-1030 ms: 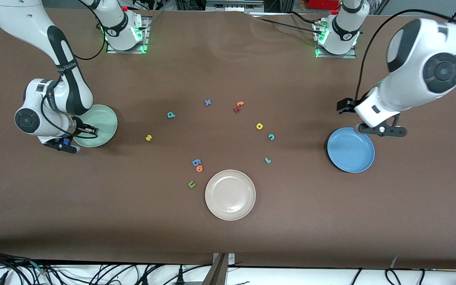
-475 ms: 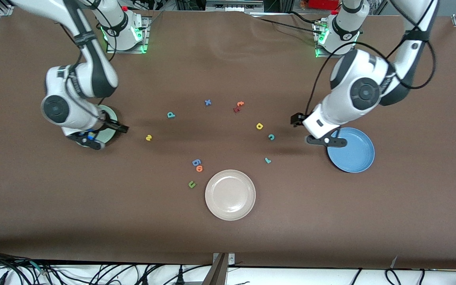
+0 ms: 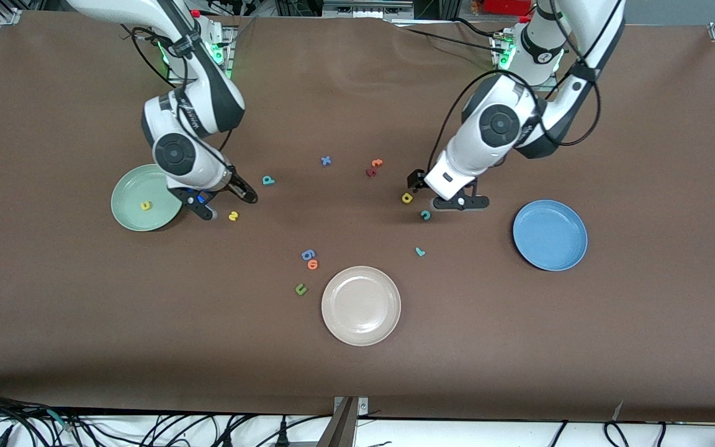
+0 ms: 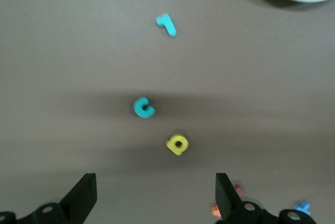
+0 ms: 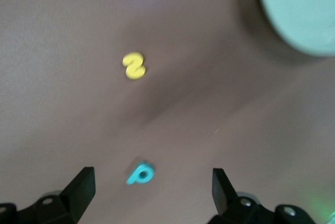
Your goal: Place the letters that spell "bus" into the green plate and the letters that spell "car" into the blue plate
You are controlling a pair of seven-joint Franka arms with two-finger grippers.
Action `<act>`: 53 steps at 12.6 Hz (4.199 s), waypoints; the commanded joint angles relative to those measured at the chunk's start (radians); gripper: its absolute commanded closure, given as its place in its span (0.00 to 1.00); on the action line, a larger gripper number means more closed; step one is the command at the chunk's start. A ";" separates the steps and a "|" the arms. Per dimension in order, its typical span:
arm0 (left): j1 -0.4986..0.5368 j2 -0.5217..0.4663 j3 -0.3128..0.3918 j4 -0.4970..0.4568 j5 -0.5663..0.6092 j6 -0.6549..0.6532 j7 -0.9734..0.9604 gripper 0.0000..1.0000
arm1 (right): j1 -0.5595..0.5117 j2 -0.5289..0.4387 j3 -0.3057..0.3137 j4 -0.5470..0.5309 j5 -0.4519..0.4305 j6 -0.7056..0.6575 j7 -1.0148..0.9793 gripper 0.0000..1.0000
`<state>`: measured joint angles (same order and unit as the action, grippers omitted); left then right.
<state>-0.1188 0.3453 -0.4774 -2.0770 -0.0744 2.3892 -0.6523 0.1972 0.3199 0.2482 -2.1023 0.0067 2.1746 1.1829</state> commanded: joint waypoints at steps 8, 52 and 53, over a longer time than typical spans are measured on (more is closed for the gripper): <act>-0.071 0.231 -0.003 0.052 0.413 0.123 -0.486 0.01 | -0.010 0.033 0.089 -0.203 0.003 0.370 0.236 0.08; -0.093 0.281 0.003 0.240 0.410 -0.176 -0.466 0.76 | -0.021 0.013 -0.406 -0.114 -0.005 0.068 -0.803 0.00; -0.090 0.285 0.003 0.289 0.398 -0.244 -0.414 0.76 | -0.012 0.010 -0.396 -0.108 0.002 0.070 -0.798 0.00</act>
<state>-0.2145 0.6240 -0.4697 -1.8872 0.3011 2.2725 -1.1138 0.1742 0.3474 -0.1627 -2.2162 0.0035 2.2422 0.3818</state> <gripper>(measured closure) 0.674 0.361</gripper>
